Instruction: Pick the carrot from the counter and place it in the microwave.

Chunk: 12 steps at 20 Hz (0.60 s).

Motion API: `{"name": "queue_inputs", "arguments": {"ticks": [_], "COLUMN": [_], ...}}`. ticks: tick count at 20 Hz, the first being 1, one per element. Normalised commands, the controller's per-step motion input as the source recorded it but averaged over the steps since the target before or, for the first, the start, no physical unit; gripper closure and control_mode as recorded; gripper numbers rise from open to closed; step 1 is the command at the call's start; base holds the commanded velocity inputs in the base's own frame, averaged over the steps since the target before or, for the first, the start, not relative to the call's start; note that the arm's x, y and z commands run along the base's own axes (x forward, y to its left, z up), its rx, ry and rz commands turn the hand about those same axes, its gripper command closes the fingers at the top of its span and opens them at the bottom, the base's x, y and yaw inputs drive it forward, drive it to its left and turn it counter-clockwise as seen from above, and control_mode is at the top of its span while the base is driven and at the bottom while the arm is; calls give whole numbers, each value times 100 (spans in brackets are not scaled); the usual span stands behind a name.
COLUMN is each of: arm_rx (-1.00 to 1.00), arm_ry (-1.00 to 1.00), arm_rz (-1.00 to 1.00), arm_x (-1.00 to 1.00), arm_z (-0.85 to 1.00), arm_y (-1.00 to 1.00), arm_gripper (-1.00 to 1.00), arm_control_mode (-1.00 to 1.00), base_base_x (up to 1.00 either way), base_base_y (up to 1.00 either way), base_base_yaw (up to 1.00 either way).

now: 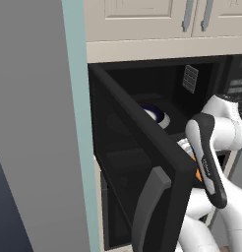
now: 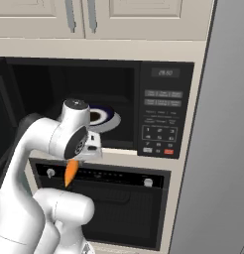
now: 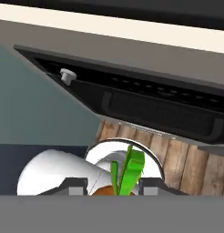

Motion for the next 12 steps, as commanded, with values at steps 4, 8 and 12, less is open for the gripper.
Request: {"name": "queue_inputs", "arguments": {"ticks": [4, 8, 12], "arm_rx": [24, 14, 2], "arm_ry": [-32, -25, -33], "arm_rz": [16, 5, 14], "arm_x": [100, 98, 53], "arm_z": [57, 73, 47], "arm_y": [3, 43, 51], "arm_gripper": [100, 100, 100], "arm_control_mode": [-100, -100, -100], "base_base_x": [0, 0, 0], "base_base_y": [0, 0, 0], "base_base_yaw": [0, 0, 0]}}
